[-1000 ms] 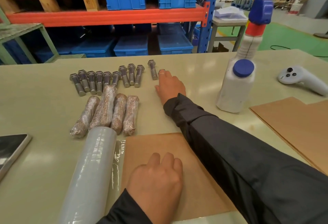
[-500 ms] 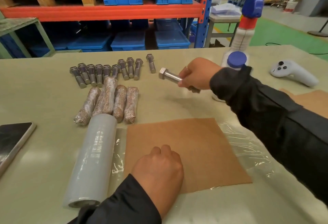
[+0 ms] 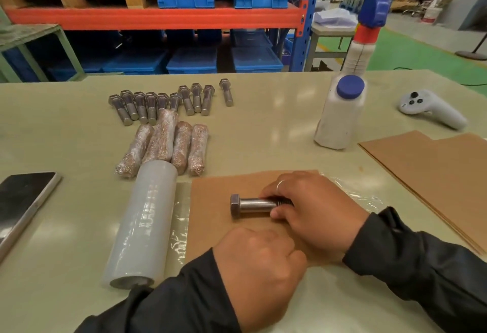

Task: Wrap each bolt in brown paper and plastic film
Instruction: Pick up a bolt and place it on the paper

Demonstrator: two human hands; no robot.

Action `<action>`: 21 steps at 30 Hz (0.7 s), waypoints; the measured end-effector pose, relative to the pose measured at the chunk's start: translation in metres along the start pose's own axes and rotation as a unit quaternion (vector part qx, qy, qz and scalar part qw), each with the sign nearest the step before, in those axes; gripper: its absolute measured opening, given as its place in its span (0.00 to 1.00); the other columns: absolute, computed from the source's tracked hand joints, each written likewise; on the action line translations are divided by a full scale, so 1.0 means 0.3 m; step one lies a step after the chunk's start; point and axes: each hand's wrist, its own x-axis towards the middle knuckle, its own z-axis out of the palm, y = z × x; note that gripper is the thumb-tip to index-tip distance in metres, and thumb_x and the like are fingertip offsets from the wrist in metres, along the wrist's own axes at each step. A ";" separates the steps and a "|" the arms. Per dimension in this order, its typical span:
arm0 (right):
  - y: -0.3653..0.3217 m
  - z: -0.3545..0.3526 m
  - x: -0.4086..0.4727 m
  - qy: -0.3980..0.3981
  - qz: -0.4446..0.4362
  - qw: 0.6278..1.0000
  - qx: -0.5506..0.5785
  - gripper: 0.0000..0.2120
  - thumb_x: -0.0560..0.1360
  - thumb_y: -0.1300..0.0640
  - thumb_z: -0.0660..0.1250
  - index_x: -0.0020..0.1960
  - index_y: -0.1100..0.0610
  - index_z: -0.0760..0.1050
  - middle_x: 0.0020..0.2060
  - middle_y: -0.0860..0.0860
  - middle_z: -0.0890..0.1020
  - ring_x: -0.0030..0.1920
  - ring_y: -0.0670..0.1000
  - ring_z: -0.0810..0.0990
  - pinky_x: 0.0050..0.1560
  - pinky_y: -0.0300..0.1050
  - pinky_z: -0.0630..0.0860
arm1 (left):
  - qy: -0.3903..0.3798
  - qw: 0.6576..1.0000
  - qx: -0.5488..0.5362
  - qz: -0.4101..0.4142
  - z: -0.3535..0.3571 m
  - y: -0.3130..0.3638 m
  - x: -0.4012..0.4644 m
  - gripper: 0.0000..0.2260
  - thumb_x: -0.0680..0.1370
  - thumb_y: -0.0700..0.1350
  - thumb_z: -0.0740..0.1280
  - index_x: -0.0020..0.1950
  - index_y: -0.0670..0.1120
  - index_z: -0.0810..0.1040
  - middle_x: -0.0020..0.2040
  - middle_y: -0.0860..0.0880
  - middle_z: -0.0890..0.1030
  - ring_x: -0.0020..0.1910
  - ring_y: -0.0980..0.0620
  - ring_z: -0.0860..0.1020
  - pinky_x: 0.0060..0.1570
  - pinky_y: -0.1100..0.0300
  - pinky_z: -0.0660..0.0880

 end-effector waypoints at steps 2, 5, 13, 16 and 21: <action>0.003 0.010 0.000 0.001 -0.002 1.000 0.003 0.15 0.75 0.55 0.65 0.61 0.47 0.75 0.53 0.44 0.78 0.56 0.47 0.71 0.56 0.39 0.66 | -0.039 0.999 -0.003 0.008 0.004 -0.004 -0.003 0.06 0.64 0.44 0.62 0.26 0.50 0.72 0.24 0.53 0.72 0.22 0.54 0.69 0.20 0.65 0.59; 0.011 0.010 -0.005 -0.015 -0.020 1.000 -0.001 0.15 0.76 0.54 0.65 0.62 0.47 0.74 0.55 0.45 0.76 0.57 0.47 0.70 0.57 0.38 0.64 | -0.107 0.994 0.007 -0.005 0.017 -0.008 -0.006 0.08 0.55 0.49 0.72 0.25 0.50 0.73 0.23 0.55 0.72 0.20 0.56 0.69 0.20 0.68 0.59; 0.127 -0.133 0.113 0.335 0.095 0.932 0.105 0.19 0.74 0.58 0.67 0.64 0.55 0.70 0.55 0.49 0.67 0.59 0.50 0.69 0.63 0.41 0.64 | -0.156 0.986 -0.012 -0.050 0.043 -0.014 -0.009 0.09 0.53 0.51 0.75 0.26 0.53 0.77 0.22 0.56 0.72 0.20 0.59 0.72 0.18 0.69 0.63; 0.210 -0.202 0.179 0.471 0.178 0.853 0.140 0.27 0.71 0.62 0.67 0.68 0.59 0.62 0.63 0.58 0.63 0.63 0.56 0.66 0.65 0.40 0.60 | -0.180 0.982 -0.007 -0.050 0.033 -0.010 -0.003 0.11 0.51 0.52 0.75 0.25 0.52 0.75 0.22 0.55 0.72 0.19 0.58 0.71 0.18 0.69 0.61; 0.321 -0.311 0.275 0.458 0.240 0.819 0.249 0.41 0.71 0.56 0.71 0.75 0.57 0.49 0.70 0.56 0.59 0.69 0.54 0.63 0.70 0.44 0.58 | -0.184 0.981 -0.010 -0.052 0.036 -0.019 -0.004 0.12 0.52 0.50 0.75 0.25 0.51 0.73 0.22 0.55 0.71 0.18 0.57 0.70 0.16 0.70 0.63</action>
